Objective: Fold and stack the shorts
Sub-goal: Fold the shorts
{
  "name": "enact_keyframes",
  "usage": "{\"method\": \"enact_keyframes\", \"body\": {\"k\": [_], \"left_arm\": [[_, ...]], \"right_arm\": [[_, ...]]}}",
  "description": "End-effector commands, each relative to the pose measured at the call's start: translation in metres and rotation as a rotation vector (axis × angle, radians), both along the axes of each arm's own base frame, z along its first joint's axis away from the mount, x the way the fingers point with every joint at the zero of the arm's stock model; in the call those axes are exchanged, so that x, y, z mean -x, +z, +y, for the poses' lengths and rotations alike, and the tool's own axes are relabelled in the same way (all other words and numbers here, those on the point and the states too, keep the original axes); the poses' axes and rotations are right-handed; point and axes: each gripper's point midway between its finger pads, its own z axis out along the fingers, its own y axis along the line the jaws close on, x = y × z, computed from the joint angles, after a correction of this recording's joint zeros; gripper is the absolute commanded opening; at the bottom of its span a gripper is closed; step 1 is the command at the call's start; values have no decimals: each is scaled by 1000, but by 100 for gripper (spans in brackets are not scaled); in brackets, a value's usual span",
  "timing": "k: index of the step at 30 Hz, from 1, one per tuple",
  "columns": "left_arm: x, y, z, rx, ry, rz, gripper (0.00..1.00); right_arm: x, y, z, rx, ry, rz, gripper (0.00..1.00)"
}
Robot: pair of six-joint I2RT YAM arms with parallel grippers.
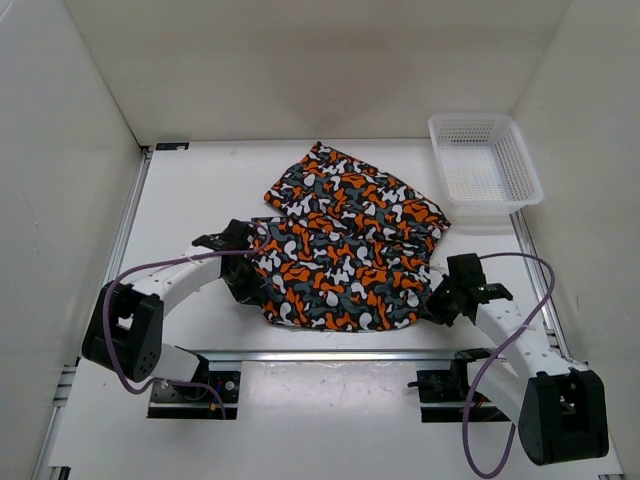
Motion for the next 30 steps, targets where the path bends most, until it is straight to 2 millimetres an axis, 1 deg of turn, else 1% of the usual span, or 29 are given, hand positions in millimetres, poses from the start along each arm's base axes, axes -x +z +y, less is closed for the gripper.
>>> {"method": "enact_keyframes", "body": {"k": [1, 2, 3, 4, 5, 6, 8, 9, 10, 11, 12, 13, 14, 15, 16, 17, 18, 19, 20, 21, 22, 23, 24, 25, 26, 27, 28, 30], "left_arm": [[-8, 17, -6, 24, -17, -40, 10], [-10, 23, -7, 28, -17, -51, 10], [-21, 38, -8, 25, -20, -98, 10], [-28, 45, -2, -13, -8, -123, 10], [-35, 55, 1, -37, -13, -147, 10], [-45, 83, 2, -48, -20, -198, 10], [-63, 115, 10, -61, -5, -265, 10], [-86, 158, 13, -41, 19, -369, 10], [-88, 178, 18, -56, 12, -400, 10], [-95, 202, 22, -71, 19, -457, 10], [-101, 227, 28, -71, 37, -513, 10], [-108, 280, 35, -62, 59, -636, 10], [-109, 306, 38, -45, 76, -697, 10], [-110, 353, 46, -29, 101, -821, 10], [-104, 378, 48, -15, 98, -893, 10], [-100, 403, 54, 1, 121, -964, 10], [-88, 426, 61, 9, 130, -1035, 10], [-76, 460, 66, 26, 143, -1139, 10], [-65, 473, 69, 38, 149, -1180, 10], [-57, 493, 76, 36, 169, -1258, 10], [-35, 516, 86, 48, 201, -1343, 10], [-24, 527, 94, 36, 223, -1391, 10], [-13, 540, 99, 46, 245, -1447, 10], [11, 556, 108, 49, 263, -1517, 10], [25, 565, 114, 56, 281, -1554, 10], [35, 570, 118, 59, 294, -1579, 10], [50, 576, 122, 71, 302, -1611, 10], [67, 588, 126, 90, 313, -1663, 10]], "right_arm": [[-38, 24, 6, -17, 13, -138, 16], [-44, 32, 7, -19, 13, -149, 6], [-45, 37, 4, 1, 21, -142, 0], [-63, 63, 5, 8, 24, -207, 0], [-70, 76, 3, 27, 37, -238, 0], [-73, 89, 1, 41, 43, -252, 0], [-87, 124, 0, 59, 63, -330, 0], [-103, 166, 4, 58, 103, -429, 0], [-104, 182, 3, 68, 119, -437, 0], [-109, 197, 7, 62, 141, -446, 0], [-118, 241, 10, 62, 176, -542, 0], [-114, 252, 14, 50, 209, -531, 0], [-110, 272, 19, 40, 239, -566, 0], [-103, 286, 20, 42, 279, -583, 0], [-100, 324, 22, 32, 299, -674, 0], [-93, 341, 29, 1, 341, -710, 0], [-86, 357, 31, 1, 378, -757, 0], [-73, 375, 32, -8, 397, -808, 0], [-62, 391, 35, -24, 424, -861, 0], [-49, 413, 37, -44, 445, -929, 0], [-28, 432, 44, -79, 501, -1009, 0], [-15, 444, 47, -92, 539, -1056, 0], [5, 465, 48, -102, 574, -1137, 0], [18, 476, 52, -117, 614, -1179, 0], [31, 485, 54, -127, 650, -1221, 0], [48, 495, 58, -156, 696, -1260, 0], [58, 506, 59, -165, 705, -1296, 0], [79, 517, 58, -183, 715, -1344, 0]]}}
